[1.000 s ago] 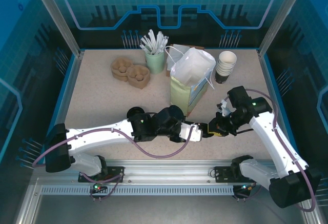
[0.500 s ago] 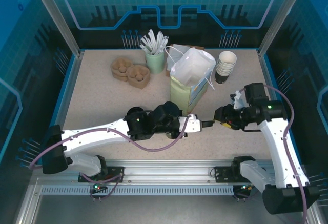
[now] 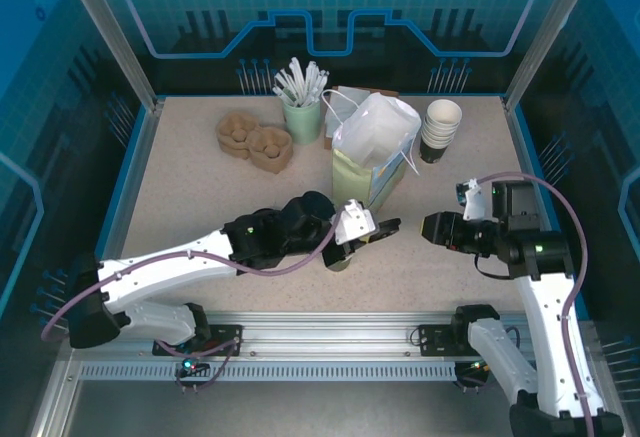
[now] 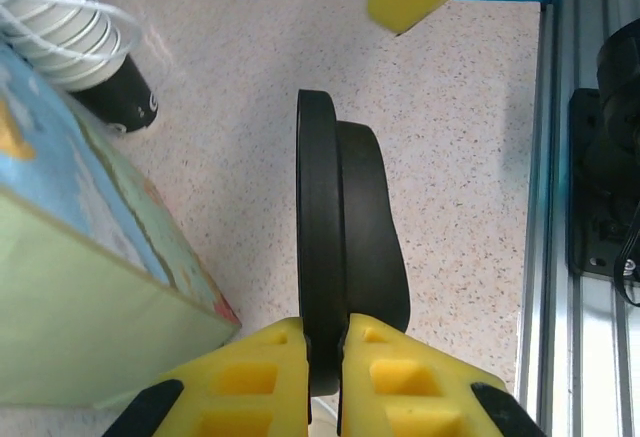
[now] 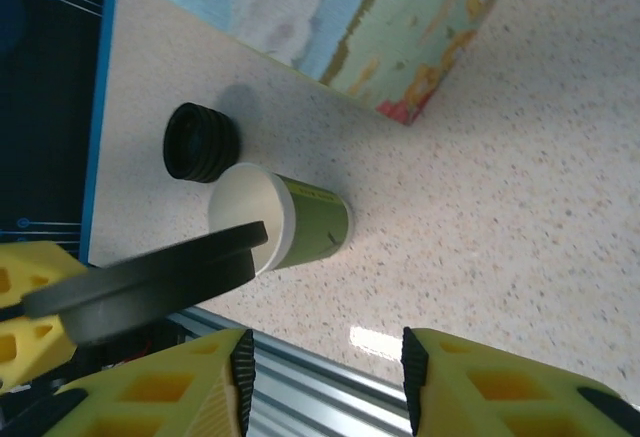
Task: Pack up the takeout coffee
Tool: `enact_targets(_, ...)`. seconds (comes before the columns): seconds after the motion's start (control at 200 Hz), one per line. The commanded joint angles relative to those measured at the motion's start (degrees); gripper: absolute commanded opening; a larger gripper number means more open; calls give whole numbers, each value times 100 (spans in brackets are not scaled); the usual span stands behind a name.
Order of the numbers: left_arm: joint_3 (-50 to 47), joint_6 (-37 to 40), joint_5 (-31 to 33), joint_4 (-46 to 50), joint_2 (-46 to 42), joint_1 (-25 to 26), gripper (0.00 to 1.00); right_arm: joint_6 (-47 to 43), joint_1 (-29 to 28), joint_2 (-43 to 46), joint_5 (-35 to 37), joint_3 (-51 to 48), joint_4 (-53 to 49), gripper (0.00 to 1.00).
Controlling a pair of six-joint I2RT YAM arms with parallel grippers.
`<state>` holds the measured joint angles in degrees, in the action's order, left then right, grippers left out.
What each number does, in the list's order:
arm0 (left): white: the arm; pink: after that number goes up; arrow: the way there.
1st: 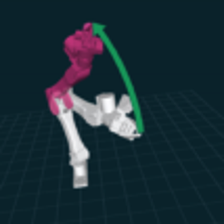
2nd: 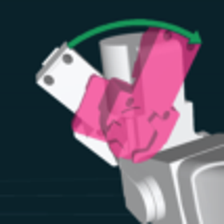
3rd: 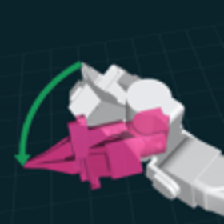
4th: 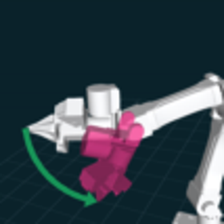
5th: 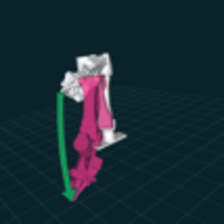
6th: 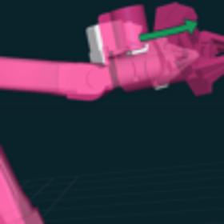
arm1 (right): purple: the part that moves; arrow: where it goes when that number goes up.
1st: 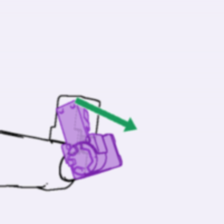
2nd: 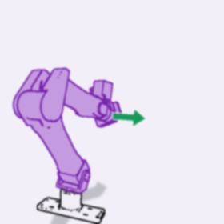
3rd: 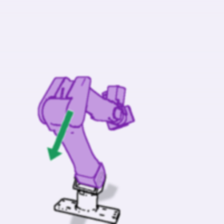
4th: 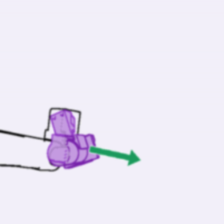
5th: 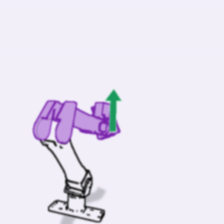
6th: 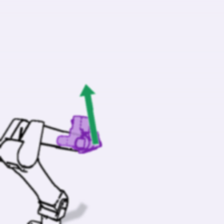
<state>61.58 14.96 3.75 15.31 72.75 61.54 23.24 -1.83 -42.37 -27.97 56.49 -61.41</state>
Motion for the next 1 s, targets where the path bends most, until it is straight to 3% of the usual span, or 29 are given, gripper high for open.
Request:
enact_targets(0.0, -238, -912, -38, 279, -331, -91, 12, -27, 46, 118, -420, -252, 696, 44)
enact_targets(0.32, -730, -2419, -979, 420, -680, -583, 11, 674, -71, 282, -823, -988, 1407, 43)
enact_targets(0.545, -955, -3372, -1857, 357, -823, -1151, 12, 1317, -487, 214, -853, -1419, 2047, 43)
enact_targets(0.996, -1033, -4145, -2986, 506, -868, -1918, 14, 1808, -1142, -429, -883, -1695, 3072, 46)
